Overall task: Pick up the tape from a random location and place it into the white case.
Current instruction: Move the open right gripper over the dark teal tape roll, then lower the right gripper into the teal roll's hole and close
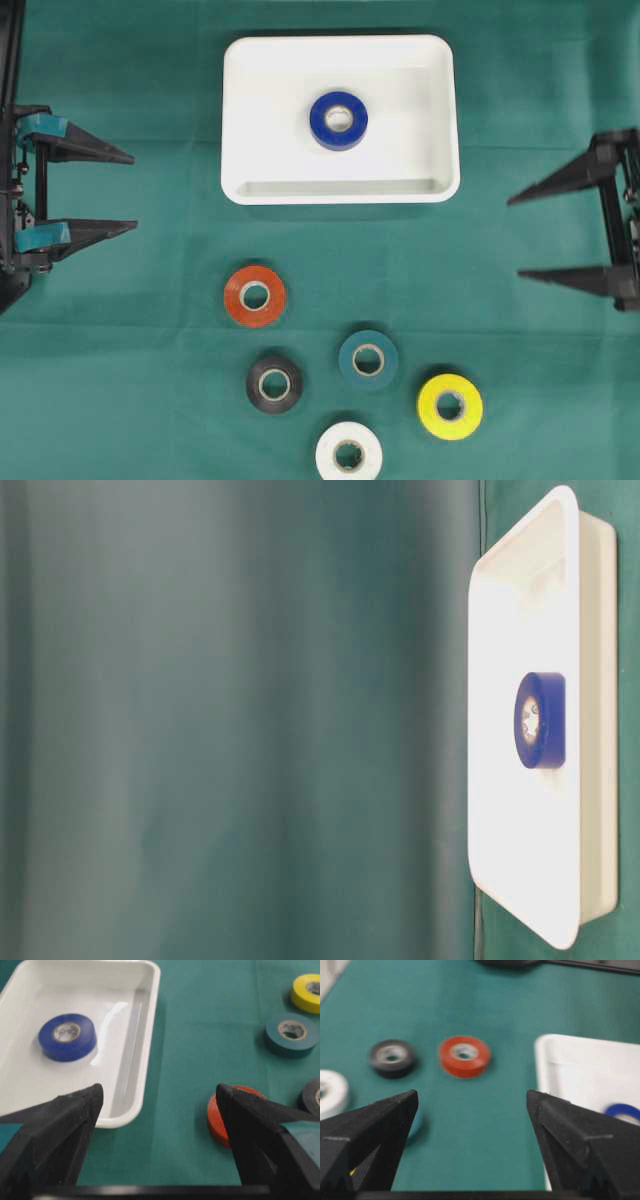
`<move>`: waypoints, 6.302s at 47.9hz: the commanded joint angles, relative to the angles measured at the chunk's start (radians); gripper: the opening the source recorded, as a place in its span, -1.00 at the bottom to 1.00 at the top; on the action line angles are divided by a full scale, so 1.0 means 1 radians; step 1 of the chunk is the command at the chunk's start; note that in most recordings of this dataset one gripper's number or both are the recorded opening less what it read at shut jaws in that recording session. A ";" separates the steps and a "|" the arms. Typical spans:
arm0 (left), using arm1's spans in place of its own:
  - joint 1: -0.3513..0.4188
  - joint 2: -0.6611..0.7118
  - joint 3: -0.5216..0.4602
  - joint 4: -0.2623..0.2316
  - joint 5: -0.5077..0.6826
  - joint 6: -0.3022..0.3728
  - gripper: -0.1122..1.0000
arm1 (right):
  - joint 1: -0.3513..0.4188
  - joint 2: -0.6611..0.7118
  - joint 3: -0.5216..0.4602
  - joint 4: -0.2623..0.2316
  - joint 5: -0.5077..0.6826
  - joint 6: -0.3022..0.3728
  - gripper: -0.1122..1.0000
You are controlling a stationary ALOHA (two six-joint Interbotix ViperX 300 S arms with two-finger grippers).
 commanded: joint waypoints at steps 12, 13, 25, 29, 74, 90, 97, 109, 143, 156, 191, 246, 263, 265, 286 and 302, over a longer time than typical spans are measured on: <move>0.002 0.005 -0.012 -0.002 -0.008 -0.002 0.92 | 0.112 0.015 -0.018 0.003 -0.003 0.002 0.80; 0.003 0.005 -0.014 -0.002 -0.008 -0.002 0.92 | 0.114 0.015 -0.018 0.002 -0.002 0.002 0.80; 0.002 0.005 -0.014 -0.003 -0.008 -0.008 0.92 | 0.112 0.031 -0.028 0.003 -0.011 0.002 0.80; 0.002 0.005 -0.014 -0.003 -0.008 -0.009 0.92 | 0.114 0.060 -0.046 0.002 -0.020 0.002 0.80; -0.032 0.014 -0.014 -0.005 -0.021 -0.011 0.91 | 0.101 0.629 -0.482 -0.006 -0.067 -0.006 0.80; -0.044 0.014 -0.012 -0.005 -0.023 -0.011 0.91 | 0.095 0.678 -0.532 0.000 0.031 0.011 0.80; -0.044 0.014 -0.014 -0.005 -0.023 -0.011 0.91 | 0.095 0.723 -0.584 0.000 0.152 0.043 0.80; -0.044 0.014 -0.012 -0.005 -0.021 -0.011 0.91 | 0.095 0.818 -0.709 0.000 0.442 0.106 0.80; -0.044 0.014 -0.012 -0.005 -0.021 -0.011 0.91 | 0.097 0.897 -0.821 -0.002 0.721 0.172 0.80; -0.044 0.014 -0.012 -0.005 -0.020 -0.011 0.91 | 0.097 0.899 -0.821 -0.002 0.719 0.172 0.80; -0.044 0.014 -0.012 -0.005 -0.020 -0.011 0.91 | 0.097 0.925 -0.813 -0.005 0.701 0.172 0.80; -0.044 0.015 -0.012 -0.005 -0.020 -0.009 0.91 | 0.098 1.132 -0.716 -0.005 0.391 0.172 0.80; -0.044 0.014 -0.012 -0.005 -0.020 -0.009 0.91 | 0.098 1.154 -0.718 -0.005 0.387 0.173 0.80; -0.044 0.015 -0.012 -0.005 -0.020 -0.009 0.91 | 0.098 1.154 -0.718 -0.005 0.387 0.172 0.80; -0.044 0.014 -0.012 -0.005 -0.020 -0.009 0.91 | 0.101 1.152 -0.721 -0.005 0.390 0.167 0.14; -0.044 0.014 -0.014 -0.005 -0.021 -0.009 0.91 | 0.107 1.127 -0.724 -0.003 0.394 0.166 -0.11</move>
